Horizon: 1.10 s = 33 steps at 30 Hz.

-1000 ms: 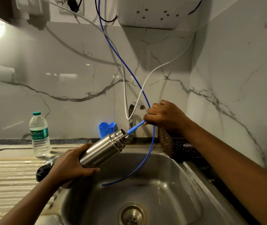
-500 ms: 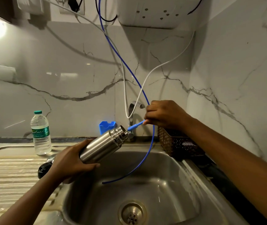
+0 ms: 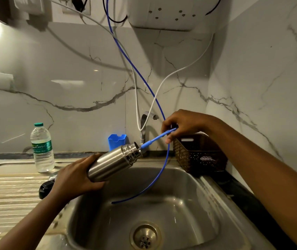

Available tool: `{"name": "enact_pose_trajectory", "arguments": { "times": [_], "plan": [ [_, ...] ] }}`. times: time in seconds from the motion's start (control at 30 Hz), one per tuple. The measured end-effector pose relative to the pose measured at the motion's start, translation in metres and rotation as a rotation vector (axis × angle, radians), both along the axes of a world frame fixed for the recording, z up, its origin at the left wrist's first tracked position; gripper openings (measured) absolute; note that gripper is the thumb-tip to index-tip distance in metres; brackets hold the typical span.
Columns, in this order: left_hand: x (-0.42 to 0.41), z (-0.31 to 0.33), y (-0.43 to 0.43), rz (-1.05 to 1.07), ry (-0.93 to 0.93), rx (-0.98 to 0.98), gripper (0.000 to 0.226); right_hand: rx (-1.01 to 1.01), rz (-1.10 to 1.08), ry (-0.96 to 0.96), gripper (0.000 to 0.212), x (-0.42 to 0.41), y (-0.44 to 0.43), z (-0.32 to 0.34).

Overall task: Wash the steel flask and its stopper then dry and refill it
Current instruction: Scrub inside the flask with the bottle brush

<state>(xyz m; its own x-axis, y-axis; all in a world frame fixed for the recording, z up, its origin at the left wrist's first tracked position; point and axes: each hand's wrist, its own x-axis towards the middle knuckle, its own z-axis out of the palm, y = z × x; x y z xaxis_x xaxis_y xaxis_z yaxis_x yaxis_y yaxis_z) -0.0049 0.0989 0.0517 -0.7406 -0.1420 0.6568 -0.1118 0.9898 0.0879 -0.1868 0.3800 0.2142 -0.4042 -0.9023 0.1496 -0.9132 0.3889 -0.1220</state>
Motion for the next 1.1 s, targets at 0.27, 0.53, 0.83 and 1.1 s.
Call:
{"name": "enact_pose_trajectory", "arguments": {
  "times": [0.27, 0.53, 0.83, 1.1],
  "plan": [
    [0.0, 0.001, 0.008, 0.007, 0.028, -0.166, 0.081, 0.149, -0.072, -0.565, 0.039, -0.019, 0.014, -0.01],
    [0.001, 0.003, 0.001, 0.068, 0.004, -0.052, 0.087, -0.129, 0.044, 0.338, 0.026, -0.008, 0.011, -0.019],
    [0.001, 0.003, 0.005, 0.005, 0.012, -0.023, 0.086, -0.054, 0.016, 0.121, 0.022, 0.003, 0.002, -0.014],
    [-0.001, 0.001, 0.007, 0.016, -0.013, -0.079, 0.085, 0.115, -0.101, -0.241, 0.022, -0.011, 0.0, -0.004]
  ]
}}
